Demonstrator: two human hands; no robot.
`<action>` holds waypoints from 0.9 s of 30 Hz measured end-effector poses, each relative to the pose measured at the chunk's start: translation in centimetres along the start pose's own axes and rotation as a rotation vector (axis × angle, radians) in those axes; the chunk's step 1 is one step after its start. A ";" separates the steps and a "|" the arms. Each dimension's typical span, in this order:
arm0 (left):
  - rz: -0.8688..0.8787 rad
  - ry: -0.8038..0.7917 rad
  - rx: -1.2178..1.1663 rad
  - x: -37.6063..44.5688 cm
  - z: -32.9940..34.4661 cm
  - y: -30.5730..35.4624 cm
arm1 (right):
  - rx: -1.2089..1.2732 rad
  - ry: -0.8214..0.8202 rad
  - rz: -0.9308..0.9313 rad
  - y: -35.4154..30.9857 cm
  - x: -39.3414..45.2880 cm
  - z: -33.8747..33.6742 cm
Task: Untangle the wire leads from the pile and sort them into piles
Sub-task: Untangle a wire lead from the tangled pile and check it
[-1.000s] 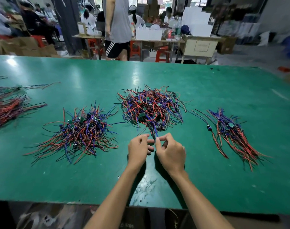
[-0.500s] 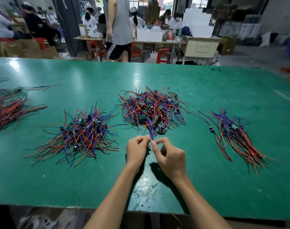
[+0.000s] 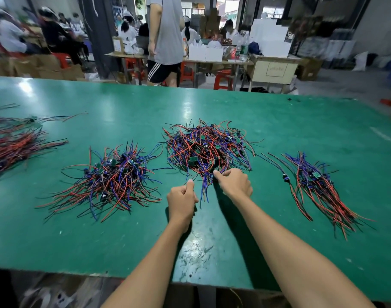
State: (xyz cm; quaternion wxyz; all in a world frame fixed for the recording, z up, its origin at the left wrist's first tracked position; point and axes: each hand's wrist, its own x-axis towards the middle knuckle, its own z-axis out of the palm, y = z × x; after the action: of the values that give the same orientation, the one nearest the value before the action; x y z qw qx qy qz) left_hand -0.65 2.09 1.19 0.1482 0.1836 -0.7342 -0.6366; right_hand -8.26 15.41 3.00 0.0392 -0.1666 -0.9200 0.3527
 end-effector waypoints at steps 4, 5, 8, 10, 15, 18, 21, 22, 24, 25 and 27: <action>0.000 0.004 -0.026 -0.1 0.1 0.2 | 0.212 -0.043 0.009 -0.1 0.0 -0.4; 0.001 0.003 -0.025 -0.1 0.1 0.1 | 0.276 -0.058 -0.008 0.0 -0.1 -0.5; 0.008 -0.021 -0.009 -0.1 0.0 0.0 | 0.382 -0.092 -0.029 0.4 -0.8 -1.1; 0.010 -0.040 -0.006 0.0 0.1 -0.1 | 0.526 -0.144 0.004 0.3 -1.4 -1.5; 0.096 -0.178 -0.024 -0.3 0.1 0.1 | 0.808 -0.307 0.042 0.5 -4.6 -2.0; 0.147 -0.267 -0.060 -0.5 -0.4 0.2 | 0.873 -0.352 -0.036 1.5 -6.8 -1.3; 0.177 -0.334 -0.163 -0.8 -0.7 0.1 | 0.837 -0.302 -0.201 2.9 -7.9 -0.8; 0.183 -0.348 -0.173 -0.9 -0.8 0.0 | 0.819 -0.291 -0.255 3.4 -8.1 -0.8; 0.195 -0.359 -0.164 -1.0 -0.9 -0.2 | 0.823 -0.281 -0.316 4.0 -8.2 -0.7; 0.195 -0.362 -0.163 -1.0 -0.9 -0.3 | 0.848 -0.280 -0.319 4.2 -8.1 -0.7; 0.198 -0.364 -0.157 -1.0 -0.9 -0.4 | 0.887 -0.265 -0.311 4.4 -8.0 -0.5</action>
State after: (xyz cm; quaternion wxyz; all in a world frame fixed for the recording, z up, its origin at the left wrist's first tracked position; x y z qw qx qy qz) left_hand 0.65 1.66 0.91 0.0889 -0.0194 -0.7114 -0.6969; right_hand 0.63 16.14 0.86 0.0412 0.0518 -0.6921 0.7187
